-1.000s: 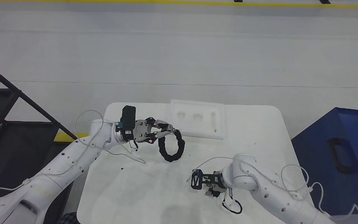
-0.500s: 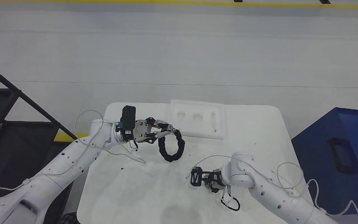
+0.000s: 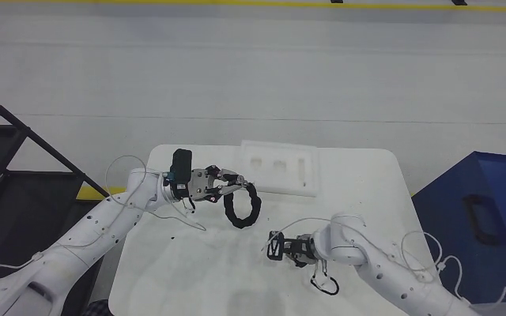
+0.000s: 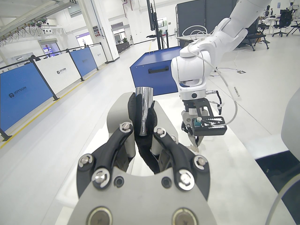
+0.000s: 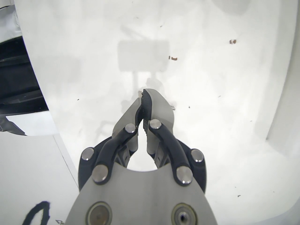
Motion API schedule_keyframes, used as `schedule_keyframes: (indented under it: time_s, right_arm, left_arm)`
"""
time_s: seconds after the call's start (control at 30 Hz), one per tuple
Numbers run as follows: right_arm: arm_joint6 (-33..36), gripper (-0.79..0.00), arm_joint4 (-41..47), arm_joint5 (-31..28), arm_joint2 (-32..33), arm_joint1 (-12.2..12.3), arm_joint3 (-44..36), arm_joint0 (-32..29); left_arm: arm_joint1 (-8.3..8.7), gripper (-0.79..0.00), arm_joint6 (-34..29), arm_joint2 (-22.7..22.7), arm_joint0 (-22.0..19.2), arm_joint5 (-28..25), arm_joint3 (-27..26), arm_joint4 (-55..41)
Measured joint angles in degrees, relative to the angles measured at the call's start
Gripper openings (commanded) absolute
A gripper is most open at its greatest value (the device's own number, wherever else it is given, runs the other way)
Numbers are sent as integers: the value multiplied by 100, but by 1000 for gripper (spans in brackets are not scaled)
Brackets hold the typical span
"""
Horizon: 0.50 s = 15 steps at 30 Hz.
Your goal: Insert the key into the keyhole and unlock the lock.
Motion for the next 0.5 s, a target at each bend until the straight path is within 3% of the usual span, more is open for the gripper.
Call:
schedule_keyframes:
  time_s: [0.23, 0.5]
  right_arm:
    - [-339, -785, 288, 259, 635, 122, -127, 1]
    - [-745, -785, 792, 138, 1242, 190, 233, 250]
  left_arm:
    - [0, -785, 0, 0, 0, 0, 0, 0]
    - [0, -785, 0, 0, 0, 0, 0, 0]
